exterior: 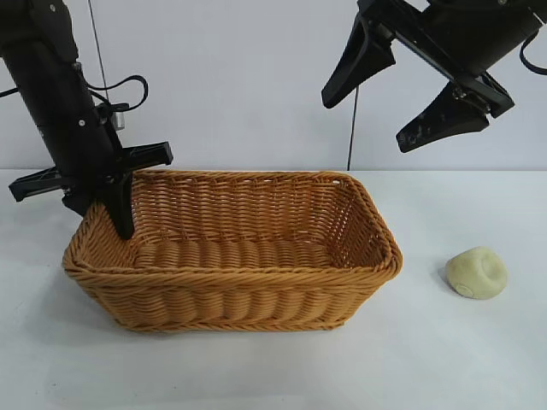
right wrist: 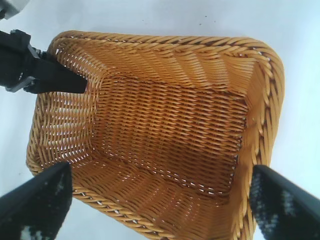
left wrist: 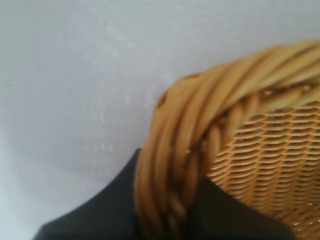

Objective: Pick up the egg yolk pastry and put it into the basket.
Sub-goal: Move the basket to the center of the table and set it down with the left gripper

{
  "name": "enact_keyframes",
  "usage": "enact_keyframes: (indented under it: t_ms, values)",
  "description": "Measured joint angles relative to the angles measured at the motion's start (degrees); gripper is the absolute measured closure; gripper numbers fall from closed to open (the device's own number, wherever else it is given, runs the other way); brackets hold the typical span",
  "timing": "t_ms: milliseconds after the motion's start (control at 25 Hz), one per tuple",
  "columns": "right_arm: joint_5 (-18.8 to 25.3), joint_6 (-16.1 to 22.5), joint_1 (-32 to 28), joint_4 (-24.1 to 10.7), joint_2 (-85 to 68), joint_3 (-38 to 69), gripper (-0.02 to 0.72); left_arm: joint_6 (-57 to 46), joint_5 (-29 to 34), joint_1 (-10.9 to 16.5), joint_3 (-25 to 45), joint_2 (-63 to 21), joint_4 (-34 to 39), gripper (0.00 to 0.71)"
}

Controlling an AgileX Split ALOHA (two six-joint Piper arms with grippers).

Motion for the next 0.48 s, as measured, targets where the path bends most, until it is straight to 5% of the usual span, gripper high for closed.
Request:
enact_keyframes:
  t_ms: [400,440,480]
  values:
    - [0.1,0.0,0.0,0.0,0.0,0.0,0.041,1.7,-1.7,0.0,0.0,0.8,-0.3,0.544]
    - [0.1,0.0,0.0,0.0,0.0,0.0,0.041,1.8,-1.9,0.0,0.0,0.8,-0.5,0.501]
    - [0.1,0.0,0.0,0.0,0.0,0.0,0.041,1.8,-2.0,0.0,0.0,0.8,-0.6,0.348]
